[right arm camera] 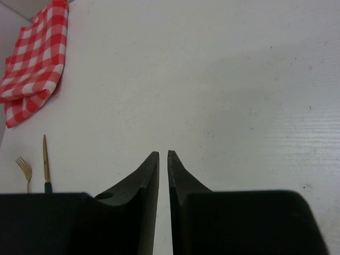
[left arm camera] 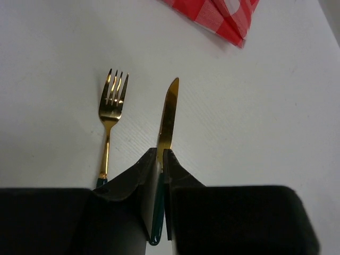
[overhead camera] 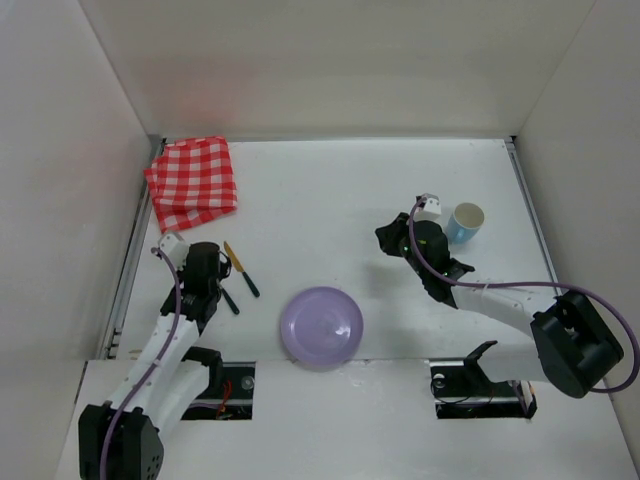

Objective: Set the dinner table for one person

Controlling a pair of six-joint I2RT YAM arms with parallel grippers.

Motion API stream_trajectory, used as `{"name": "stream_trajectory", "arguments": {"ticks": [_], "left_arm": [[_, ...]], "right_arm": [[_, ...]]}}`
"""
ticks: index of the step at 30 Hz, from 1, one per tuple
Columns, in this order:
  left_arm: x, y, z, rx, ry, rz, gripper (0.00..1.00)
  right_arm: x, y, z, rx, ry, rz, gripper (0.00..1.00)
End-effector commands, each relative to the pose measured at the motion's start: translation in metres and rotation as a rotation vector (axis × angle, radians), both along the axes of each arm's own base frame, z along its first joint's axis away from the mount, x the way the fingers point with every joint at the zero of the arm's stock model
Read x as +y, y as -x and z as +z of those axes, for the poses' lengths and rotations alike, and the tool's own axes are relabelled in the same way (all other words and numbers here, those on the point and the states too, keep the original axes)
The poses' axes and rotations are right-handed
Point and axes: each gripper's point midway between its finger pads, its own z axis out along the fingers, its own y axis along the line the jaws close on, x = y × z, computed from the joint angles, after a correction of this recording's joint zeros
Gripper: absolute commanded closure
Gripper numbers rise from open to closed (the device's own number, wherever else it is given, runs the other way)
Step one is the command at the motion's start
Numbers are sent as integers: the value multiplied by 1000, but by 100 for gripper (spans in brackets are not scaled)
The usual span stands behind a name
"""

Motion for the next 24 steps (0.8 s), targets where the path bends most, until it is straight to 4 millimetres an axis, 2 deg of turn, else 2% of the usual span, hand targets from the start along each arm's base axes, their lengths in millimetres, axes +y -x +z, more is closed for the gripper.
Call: {"name": "stream_trajectory", "arguments": {"ticks": [1, 4, 7, 9, 12, 17, 19, 22, 24], "left_arm": [[3, -24, 30, -95, -5, 20, 93], [7, -42, 40, -110, -29, 52, 88], [15, -67, 55, -127, -97, 100, 77], [11, -95, 62, -126, -138, 89, 65], [5, -137, 60, -114, -152, 75, 54], [-8, -211, 60, -58, -239, 23, 52], [-10, -241, 52, 10, -333, -20, 52], [-9, -264, 22, 147, -428, -71, 53], [-3, -270, 4, 220, -468, -83, 52]], "right_arm": [[2, -6, 16, -47, -28, -2, 84], [3, -7, 15, -45, -21, 1, 82], [4, -8, 15, -48, -23, 3, 68], [6, -7, 13, -44, -19, 9, 58], [8, -7, 15, -50, -20, 15, 48], [9, -7, 15, -50, -19, 18, 45], [10, -7, 14, -48, -17, 21, 42], [13, -7, 12, -43, -12, 28, 40], [14, -6, 15, -51, -14, 33, 38]]}}
